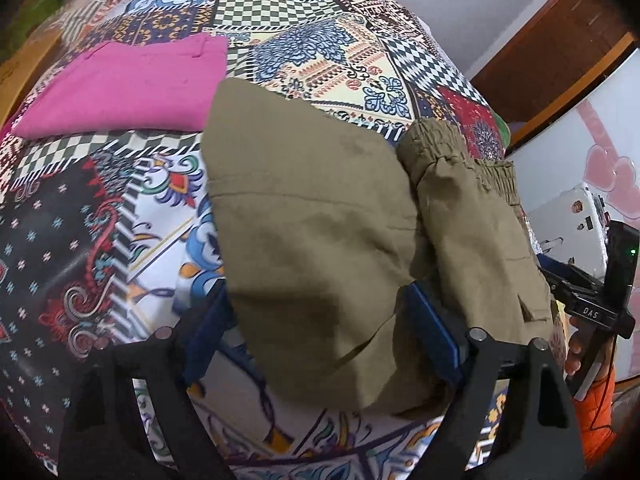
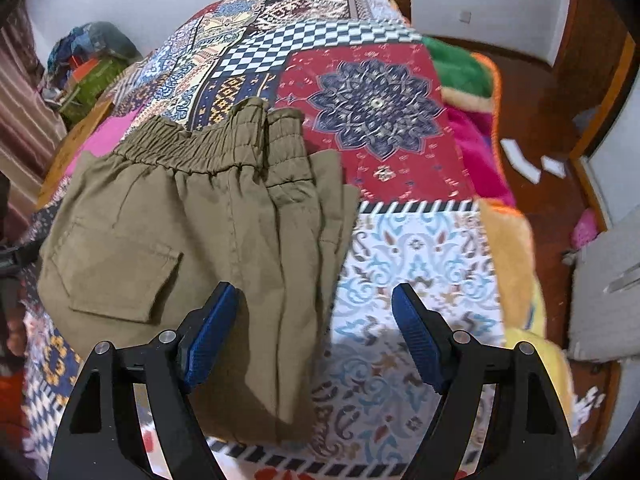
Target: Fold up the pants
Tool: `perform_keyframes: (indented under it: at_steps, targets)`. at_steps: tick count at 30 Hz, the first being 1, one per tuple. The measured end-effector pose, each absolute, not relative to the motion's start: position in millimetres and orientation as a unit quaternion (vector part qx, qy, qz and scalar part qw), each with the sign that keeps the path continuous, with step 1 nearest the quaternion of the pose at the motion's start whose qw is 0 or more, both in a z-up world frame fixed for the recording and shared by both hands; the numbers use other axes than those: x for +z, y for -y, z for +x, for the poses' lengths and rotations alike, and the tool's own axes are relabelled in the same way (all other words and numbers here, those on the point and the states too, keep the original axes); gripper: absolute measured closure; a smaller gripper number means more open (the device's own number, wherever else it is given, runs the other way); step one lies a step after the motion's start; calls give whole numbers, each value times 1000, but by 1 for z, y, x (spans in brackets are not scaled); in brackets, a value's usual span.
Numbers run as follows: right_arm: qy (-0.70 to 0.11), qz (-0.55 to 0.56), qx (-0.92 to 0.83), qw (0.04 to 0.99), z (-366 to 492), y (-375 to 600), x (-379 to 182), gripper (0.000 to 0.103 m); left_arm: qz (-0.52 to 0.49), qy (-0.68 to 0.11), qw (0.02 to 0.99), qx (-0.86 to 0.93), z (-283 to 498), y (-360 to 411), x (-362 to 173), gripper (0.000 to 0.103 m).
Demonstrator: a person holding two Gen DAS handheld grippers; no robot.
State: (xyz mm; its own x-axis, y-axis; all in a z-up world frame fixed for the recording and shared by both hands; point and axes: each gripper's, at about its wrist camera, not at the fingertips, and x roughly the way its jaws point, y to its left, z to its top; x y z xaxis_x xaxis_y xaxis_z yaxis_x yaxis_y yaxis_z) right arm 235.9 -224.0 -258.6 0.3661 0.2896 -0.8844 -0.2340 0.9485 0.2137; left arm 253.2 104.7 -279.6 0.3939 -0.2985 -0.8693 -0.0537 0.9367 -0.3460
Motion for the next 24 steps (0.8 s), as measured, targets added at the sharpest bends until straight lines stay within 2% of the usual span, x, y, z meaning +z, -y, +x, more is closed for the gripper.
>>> perform_keyframes:
  at_steps: [9, 12, 14, 19, 21, 22, 24]
  targets:
    - [-546, 28, 174, 819, 246, 211, -271, 23, -162, -543, 821, -74, 273, -103, -287, 15]
    - [-545, 36, 176, 819, 251, 211, -272, 29, -162, -541, 823, -67, 277, -101, -288, 15]
    - [-541, 35, 181, 821, 251, 208, -271, 39, -164, -538, 824, -64, 279, -100, -286, 19]
    - [-536, 25, 185, 823, 250, 203, -266, 51, -138, -528, 834, -79, 273, -86, -278, 44]
    - [-537, 29, 187, 822, 251, 206, -264, 62, -136, -527, 835, -85, 270, -83, -276, 52]
    - [-537, 36, 191, 821, 251, 208, -262, 64, -141, -527, 833, -91, 269, -83, -275, 56]
    - [-537, 45, 195, 820, 251, 214, -260, 67, -147, -526, 832, -101, 266, -83, -273, 58]
